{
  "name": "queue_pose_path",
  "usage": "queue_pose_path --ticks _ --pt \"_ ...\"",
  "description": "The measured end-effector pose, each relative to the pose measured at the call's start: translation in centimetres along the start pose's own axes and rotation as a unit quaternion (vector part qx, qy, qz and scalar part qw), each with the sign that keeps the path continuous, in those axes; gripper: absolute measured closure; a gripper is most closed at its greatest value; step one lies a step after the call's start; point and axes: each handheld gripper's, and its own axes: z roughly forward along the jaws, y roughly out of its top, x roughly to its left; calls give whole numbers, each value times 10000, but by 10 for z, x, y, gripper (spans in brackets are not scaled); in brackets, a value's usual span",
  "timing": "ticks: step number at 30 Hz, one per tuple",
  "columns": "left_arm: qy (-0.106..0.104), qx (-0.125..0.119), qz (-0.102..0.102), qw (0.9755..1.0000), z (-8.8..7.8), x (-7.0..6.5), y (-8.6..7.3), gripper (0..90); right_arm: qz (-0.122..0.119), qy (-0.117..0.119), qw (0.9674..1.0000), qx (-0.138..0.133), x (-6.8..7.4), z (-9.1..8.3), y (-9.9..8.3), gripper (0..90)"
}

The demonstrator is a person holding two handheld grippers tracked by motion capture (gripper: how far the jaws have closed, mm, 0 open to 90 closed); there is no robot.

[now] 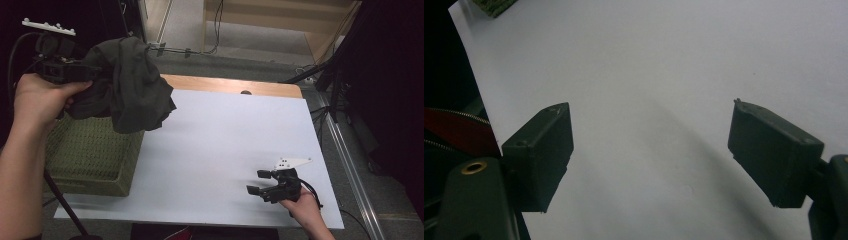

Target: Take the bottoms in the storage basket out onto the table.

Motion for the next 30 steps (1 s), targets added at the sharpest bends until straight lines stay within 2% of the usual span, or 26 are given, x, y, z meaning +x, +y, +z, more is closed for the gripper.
queue_pose_path --ticks 11,21,30 --pt "-379 101 232 9990 30 -25 11 626 55 -34 10000 -53 0 -4 -4 169" --pt "-750 225 236 9967 63 -40 11 624 140 -117 9998 -118 -1 -10 -9 168" --pt "-982 302 252 9944 86 -53 6 624 187 -174 9996 -140 -1 -14 -13 169"
